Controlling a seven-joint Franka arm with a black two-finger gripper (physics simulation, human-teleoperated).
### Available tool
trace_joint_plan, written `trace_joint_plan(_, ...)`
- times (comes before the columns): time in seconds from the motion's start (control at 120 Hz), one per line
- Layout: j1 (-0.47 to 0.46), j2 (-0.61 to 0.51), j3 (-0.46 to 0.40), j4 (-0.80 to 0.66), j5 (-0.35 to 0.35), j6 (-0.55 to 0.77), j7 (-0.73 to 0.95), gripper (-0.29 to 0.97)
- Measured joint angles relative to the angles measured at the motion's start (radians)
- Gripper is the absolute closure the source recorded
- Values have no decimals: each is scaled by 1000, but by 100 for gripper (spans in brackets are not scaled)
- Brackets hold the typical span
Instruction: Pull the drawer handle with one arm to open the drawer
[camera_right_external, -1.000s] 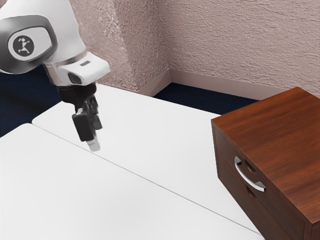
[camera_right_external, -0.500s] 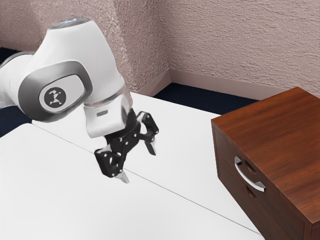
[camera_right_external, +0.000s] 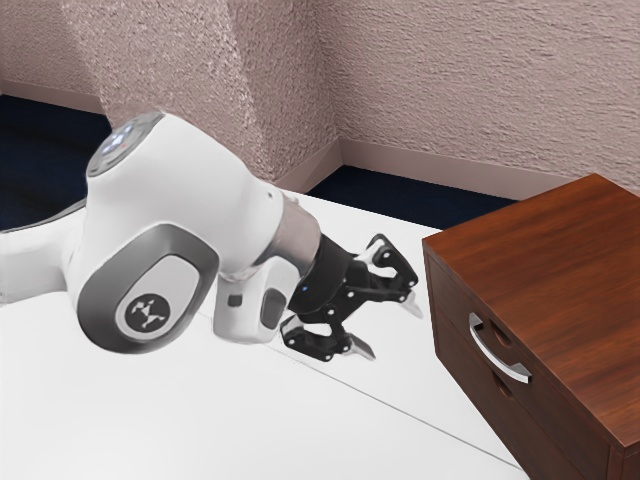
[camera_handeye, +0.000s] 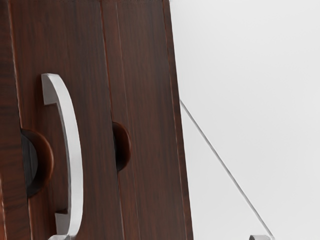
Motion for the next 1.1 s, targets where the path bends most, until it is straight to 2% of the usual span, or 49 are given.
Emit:
trace_joint_plan(0.242,-3,71,0,8,-125,87,103,36)
trace_joint_plan(0.583,-23,142,0,37,-282,122,195,40)
trace_joint_plan(0.858,-43,184,0,63,-338,128,240,41)
trace_joint_plan(1.1,-50,219,0,89,-357,130,266,41)
